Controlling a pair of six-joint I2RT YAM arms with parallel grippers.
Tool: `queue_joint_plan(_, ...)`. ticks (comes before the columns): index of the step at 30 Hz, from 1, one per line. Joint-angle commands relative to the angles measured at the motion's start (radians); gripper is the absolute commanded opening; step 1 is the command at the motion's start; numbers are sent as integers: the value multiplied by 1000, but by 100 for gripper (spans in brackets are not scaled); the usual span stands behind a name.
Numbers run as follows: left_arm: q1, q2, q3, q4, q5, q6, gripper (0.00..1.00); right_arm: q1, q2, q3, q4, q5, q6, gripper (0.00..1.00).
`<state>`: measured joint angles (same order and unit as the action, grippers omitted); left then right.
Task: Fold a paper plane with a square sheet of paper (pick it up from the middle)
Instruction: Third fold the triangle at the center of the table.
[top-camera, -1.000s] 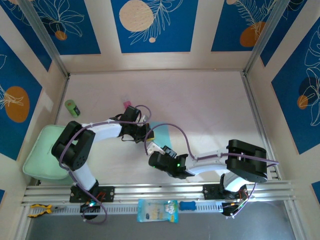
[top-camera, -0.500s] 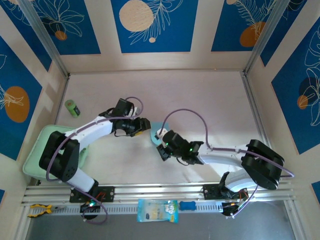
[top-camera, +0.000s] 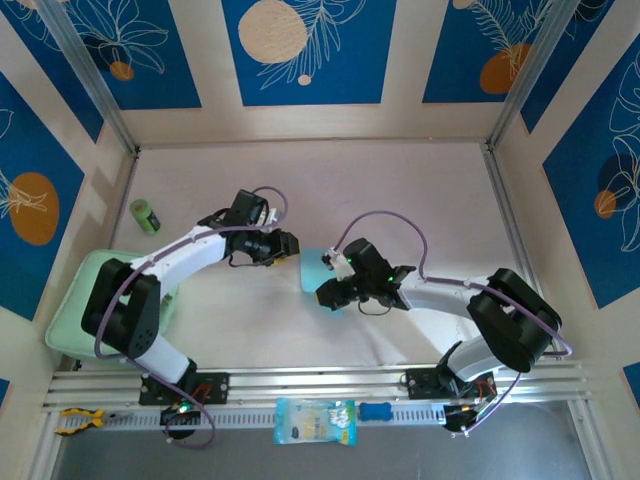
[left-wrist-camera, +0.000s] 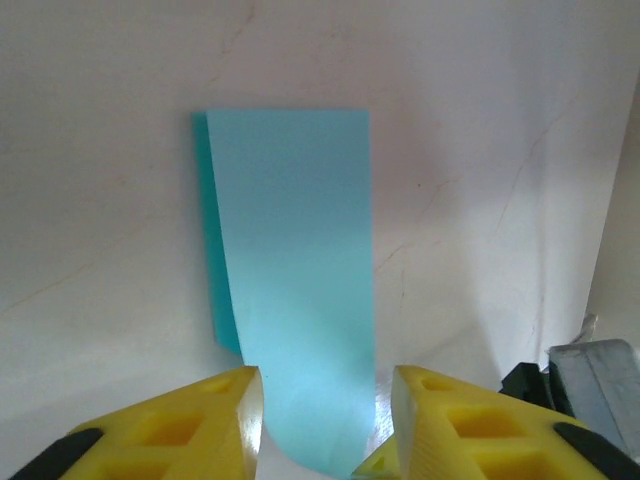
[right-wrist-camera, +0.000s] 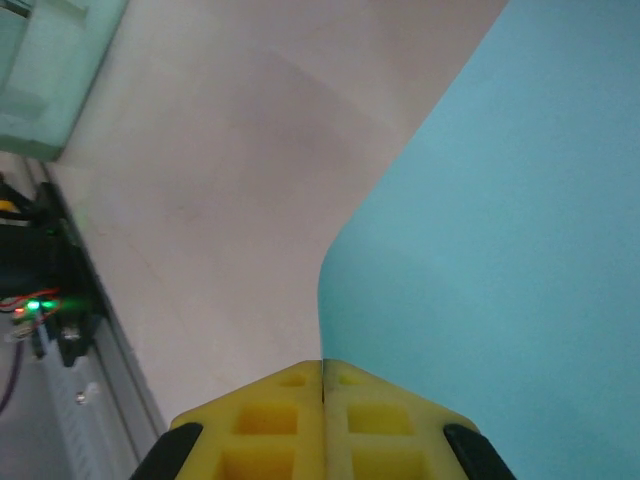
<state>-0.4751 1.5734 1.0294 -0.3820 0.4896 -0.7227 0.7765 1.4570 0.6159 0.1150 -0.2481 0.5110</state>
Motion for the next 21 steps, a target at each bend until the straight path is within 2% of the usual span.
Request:
queue_joint_plan(1, 6, 32, 42, 2, 59, 25, 36, -5, -7, -25, 61, -113, 39, 0)
queue_joint_plan(4, 4, 83, 74, 22, 107, 32, 30, -3, 0, -32, 78, -135, 45, 0)
queue_joint_plan(7, -2, 132, 110, 14, 103, 45, 23, -2, 0, -47, 109, -150, 53, 0)
queue_joint_plan(14, -33, 269, 191, 13, 136, 75, 18, -2, 25, -58, 147, -145, 74, 0)
queue_joint_plan(21, -56, 356, 187, 21, 130, 97, 15, -5, 73, -34, 142, -155, 71, 0)
